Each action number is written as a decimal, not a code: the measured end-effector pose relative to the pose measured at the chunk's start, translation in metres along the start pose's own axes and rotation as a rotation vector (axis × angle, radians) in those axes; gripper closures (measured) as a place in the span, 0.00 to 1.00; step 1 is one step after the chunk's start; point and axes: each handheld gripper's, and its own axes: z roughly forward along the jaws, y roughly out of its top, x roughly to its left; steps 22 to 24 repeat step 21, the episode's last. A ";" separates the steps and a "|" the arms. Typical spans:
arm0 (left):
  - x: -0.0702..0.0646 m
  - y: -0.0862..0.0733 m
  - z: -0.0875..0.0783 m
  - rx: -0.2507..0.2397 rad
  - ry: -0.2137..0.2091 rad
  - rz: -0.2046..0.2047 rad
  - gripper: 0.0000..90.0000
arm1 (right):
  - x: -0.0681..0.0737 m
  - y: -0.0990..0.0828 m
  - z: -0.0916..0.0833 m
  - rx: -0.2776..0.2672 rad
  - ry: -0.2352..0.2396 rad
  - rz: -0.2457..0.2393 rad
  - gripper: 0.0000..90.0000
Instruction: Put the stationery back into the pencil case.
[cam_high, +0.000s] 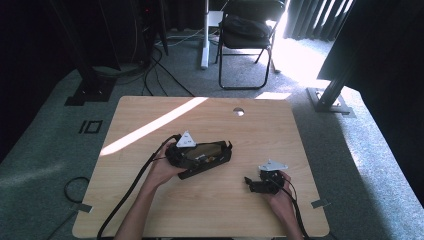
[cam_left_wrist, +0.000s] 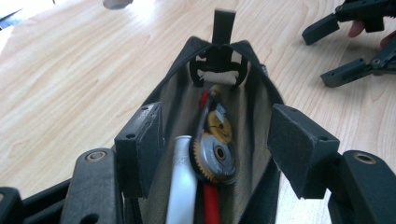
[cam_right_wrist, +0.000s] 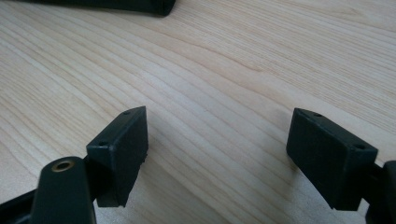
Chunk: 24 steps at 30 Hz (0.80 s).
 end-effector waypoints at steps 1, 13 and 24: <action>-0.001 0.001 -0.003 -0.009 0.003 0.001 0.41 | 0.000 0.000 0.000 0.000 0.000 0.000 0.23; -0.014 0.004 -0.037 -0.062 0.062 0.032 0.41 | 0.000 0.000 0.000 0.000 0.000 0.003 0.23; -0.015 -0.010 -0.051 -0.066 0.094 0.010 0.41 | 0.000 0.000 0.000 0.000 0.001 0.005 0.23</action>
